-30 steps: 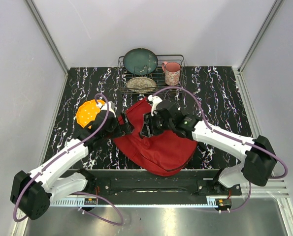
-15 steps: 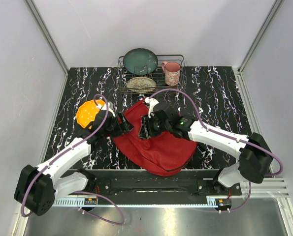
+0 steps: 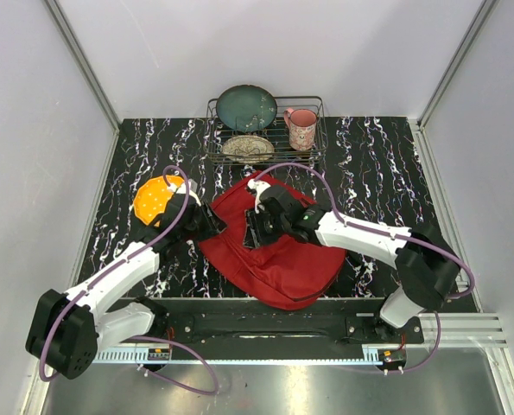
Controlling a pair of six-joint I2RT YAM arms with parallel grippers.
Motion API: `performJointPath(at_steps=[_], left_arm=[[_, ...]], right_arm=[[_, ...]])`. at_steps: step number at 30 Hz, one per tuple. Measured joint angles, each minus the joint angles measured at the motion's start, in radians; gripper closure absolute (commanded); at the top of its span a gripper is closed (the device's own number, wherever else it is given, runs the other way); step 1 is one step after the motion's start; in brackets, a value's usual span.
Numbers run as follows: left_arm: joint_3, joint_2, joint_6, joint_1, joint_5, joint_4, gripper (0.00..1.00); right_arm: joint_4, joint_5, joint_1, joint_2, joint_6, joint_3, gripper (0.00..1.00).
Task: Pack the student bag
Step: Zip the student bag at the center of the board.
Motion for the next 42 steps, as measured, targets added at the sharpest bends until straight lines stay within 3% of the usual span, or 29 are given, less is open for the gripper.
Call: performJointPath(at_steps=[4, 10, 12, 13, 14, 21, 26, 34, 37, 42], left_arm=[[0.000, 0.000, 0.002, 0.004, 0.001, 0.000, 0.80], [0.000, 0.000, 0.003, 0.011, 0.009, 0.000, 0.86], [0.000, 0.000, 0.005, 0.013, 0.015, 0.000, 0.88], [0.000, 0.000, 0.007, 0.013, 0.018, 0.000, 0.89], [0.000, 0.000, 0.008, 0.014, 0.021, 0.000, 0.89], [0.000, 0.002, 0.019, 0.023, 0.049, 0.005, 0.92], [0.000, 0.009, 0.029, 0.030, 0.066, 0.008, 0.94], [0.012, 0.031, 0.053, 0.050, 0.089, 0.007, 0.93], [0.020, 0.031, 0.063, 0.060, 0.095, 0.003, 0.99], [0.029, 0.032, 0.098, 0.080, 0.113, -0.001, 1.00]], right_arm=[[0.000, 0.008, 0.000, 0.011, 0.000, 0.000, 0.73], [-0.001, 0.013, 0.000, 0.011, 0.000, 0.000, 0.75], [-0.005, 0.029, 0.002, 0.012, -0.001, 0.000, 0.73], [-0.008, 0.035, 0.002, 0.012, -0.001, 0.000, 0.64], [-0.011, 0.044, 0.002, 0.012, -0.003, 0.000, 0.62], [-0.050, 0.080, 0.008, 0.033, -0.013, 0.030, 0.74], [-0.061, 0.095, 0.019, 0.053, -0.022, 0.042, 1.00], [-0.092, 0.126, 0.027, 0.060, -0.004, 0.072, 1.00], [-0.092, 0.142, 0.028, 0.060, 0.004, 0.074, 1.00], [-0.082, 0.161, 0.029, 0.060, 0.047, 0.074, 1.00]])
